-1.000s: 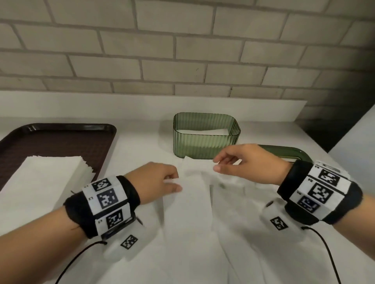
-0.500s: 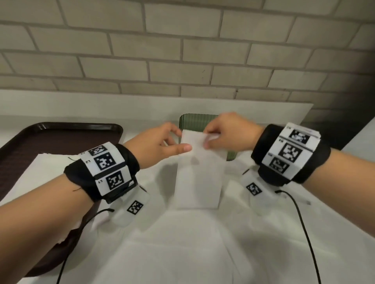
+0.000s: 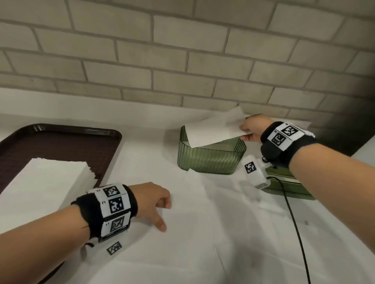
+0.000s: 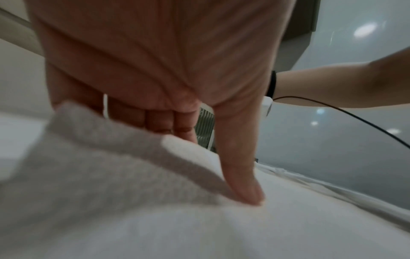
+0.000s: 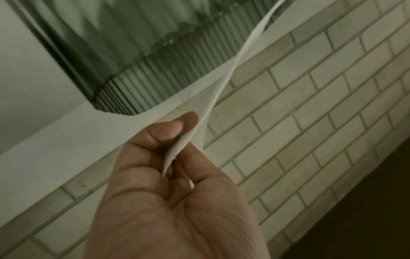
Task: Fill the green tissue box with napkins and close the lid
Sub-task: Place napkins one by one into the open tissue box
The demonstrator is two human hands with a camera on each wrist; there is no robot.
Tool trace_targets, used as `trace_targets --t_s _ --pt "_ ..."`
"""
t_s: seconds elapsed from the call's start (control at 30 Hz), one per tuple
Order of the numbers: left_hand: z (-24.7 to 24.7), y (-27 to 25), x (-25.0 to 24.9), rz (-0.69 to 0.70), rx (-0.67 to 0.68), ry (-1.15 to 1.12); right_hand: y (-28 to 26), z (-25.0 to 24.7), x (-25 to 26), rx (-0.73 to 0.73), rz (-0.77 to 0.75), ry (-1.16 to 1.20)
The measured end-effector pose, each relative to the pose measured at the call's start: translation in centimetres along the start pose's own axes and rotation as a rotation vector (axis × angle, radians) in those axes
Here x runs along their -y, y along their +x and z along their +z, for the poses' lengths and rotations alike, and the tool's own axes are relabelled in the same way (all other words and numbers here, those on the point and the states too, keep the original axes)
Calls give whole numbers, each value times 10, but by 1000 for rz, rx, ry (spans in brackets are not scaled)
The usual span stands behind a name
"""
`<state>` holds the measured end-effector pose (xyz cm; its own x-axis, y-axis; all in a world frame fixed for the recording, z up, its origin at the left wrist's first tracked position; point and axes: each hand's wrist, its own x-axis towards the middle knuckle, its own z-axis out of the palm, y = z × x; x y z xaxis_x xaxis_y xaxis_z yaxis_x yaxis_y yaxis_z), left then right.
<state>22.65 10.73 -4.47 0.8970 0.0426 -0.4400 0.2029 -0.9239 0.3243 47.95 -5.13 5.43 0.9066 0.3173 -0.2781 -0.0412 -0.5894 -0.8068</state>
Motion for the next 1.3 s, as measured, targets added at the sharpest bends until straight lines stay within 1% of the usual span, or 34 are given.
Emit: trace_targets --t_s 0.07,0.17,0.23,0.3,0.37,0.43,0.5,0.53,0.6,0.67,0.73,0.77,0.8,0.83,0.87,0.9,0.93,0.97,1.0,1.03,1.07,1.13,1.2,1.23,1.3 --pt "0 0 0 27 -22 41 4 5 -3 48 -28 -48" --pt "-2 -2 2 31 -43 45 5 12 -5 89 -16 -28" --pt "-5 -4 5 20 -44 22 7 19 -4 63 10 -16" --pt "-9 -6 8 35 -52 -10 3 25 -4 29 71 -10" --pt "-14 -8 10 48 -73 -36 2 28 -7 59 90 -91" --pt "-19 -10 10 51 -100 -56 5 29 -12 109 75 -209" --pt "-23 -11 11 55 -115 -62 8 31 -13 122 67 -304" --pt "-25 -12 12 59 -116 -66 8 32 -13 126 50 -394" --pt "-28 -12 13 74 -124 -82 4 34 -6 111 9 -719" --pt "-34 -12 15 82 -144 -93 1 32 0 60 -103 -1012" --pt "-41 -13 16 88 -165 -114 -1 29 6 -42 -266 -1150" --pt "-44 -13 16 94 -180 -129 -3 26 8 -101 -350 -1141" --pt "-49 -13 15 104 -197 -138 -8 23 12 -147 -432 -1067" --pt "-53 -12 13 115 -218 -141 -15 22 15 -149 -493 -978" --pt "-57 -11 12 120 -244 -147 -24 23 19 -90 -523 -850" --pt "-61 -10 10 122 -273 -161 -36 24 22 56 -494 -664" --pt "-65 -9 9 123 -303 -179 -48 28 24 268 -419 -429" --pt "-68 -7 7 128 -334 -200 -59 31 25 441 -343 -262" --pt "-71 -5 6 132 -363 -226 -67 33 23 553 -309 -198" --pt "-74 -4 5 137 -388 -258 -73 34 20 616 -325 -203" --pt "-76 -4 4 140 -414 -296 -75 36 15 629 -377 -237" --pt "-82 -2 3 143 -473 -375 -72 36 8 580 -479 -268" --pt "-88 2 3 133 -556 -485 -63 31 5 523 -500 -151" --pt "-91 4 4 118 -606 -543 -55 27 4 477 -500 -107" --pt "-99 11 7 74 -690 -634 -36 16 2 329 -510 -112"
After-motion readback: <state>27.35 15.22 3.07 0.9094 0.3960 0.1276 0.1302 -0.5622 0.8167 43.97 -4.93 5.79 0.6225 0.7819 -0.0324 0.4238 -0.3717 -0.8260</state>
